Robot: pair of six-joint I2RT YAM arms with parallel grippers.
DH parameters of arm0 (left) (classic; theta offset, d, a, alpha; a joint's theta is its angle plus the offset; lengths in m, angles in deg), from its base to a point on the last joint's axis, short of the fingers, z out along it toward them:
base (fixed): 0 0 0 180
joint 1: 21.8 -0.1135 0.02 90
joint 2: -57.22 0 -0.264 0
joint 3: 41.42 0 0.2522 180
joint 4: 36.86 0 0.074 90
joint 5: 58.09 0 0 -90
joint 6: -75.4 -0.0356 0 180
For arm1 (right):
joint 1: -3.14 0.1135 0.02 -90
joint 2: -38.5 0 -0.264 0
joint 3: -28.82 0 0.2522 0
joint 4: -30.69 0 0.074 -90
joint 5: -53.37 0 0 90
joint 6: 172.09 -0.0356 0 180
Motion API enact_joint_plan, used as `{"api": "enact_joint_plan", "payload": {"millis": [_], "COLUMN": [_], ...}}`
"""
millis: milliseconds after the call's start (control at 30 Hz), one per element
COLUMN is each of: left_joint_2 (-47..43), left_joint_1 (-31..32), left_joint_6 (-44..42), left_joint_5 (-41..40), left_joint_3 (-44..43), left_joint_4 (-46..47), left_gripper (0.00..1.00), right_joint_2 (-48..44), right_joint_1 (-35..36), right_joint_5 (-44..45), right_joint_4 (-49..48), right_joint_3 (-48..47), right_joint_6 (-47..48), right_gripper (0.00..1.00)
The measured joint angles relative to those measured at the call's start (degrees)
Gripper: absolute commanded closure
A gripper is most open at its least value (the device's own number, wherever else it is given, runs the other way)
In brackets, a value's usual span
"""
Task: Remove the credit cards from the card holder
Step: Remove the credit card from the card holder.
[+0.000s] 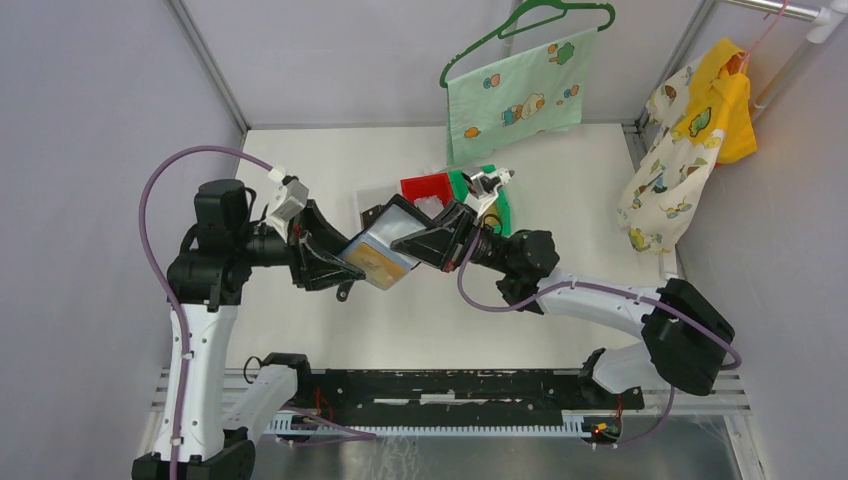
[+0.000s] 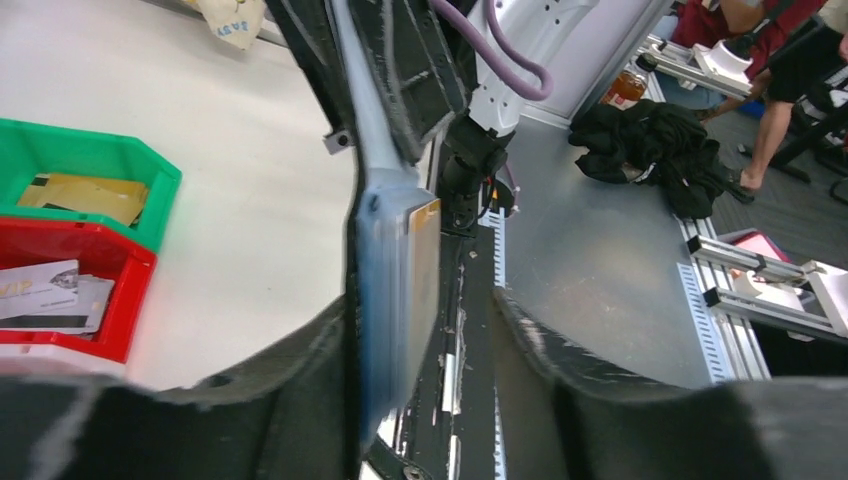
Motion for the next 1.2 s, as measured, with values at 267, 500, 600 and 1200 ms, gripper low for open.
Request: {"api": "enact_joint_plan", "payload": {"millis": [267,500,600,1200], "left_joint_2": [-0.31,3.52,6.47,5.88], "left_joint_1": [-1.36,-1.36,-1.38,-3.15], "left_joint_6": [-1.55,-13.66,-19.56,-28.13], "left_joint_5": [2.58,5.31,6.05,6.23], "left_joint_3": [0.00,-2.58,-4.02,-4.04], "left_joint_4": [-3.13,-16.72,-22.82,-30.32], "left_gripper": [0.52,0.42,0.41,0.40], "right_joint_2": [0.48,1.90,3.78,7.04], "right_joint_1": [1.70,4.07,4.92,6.56], "right_joint_5": [9.88,13.20,13.46,13.66], "right_joint_4": [-14.34,-18.03,-17.99,-18.01], "right_joint_3": [7.65,7.48,6.08,2.89], "right_joint_6": [-1.68,-1.53,-1.55,-1.36], "right_gripper": [1.00,1.00,1.00,1.00]}}
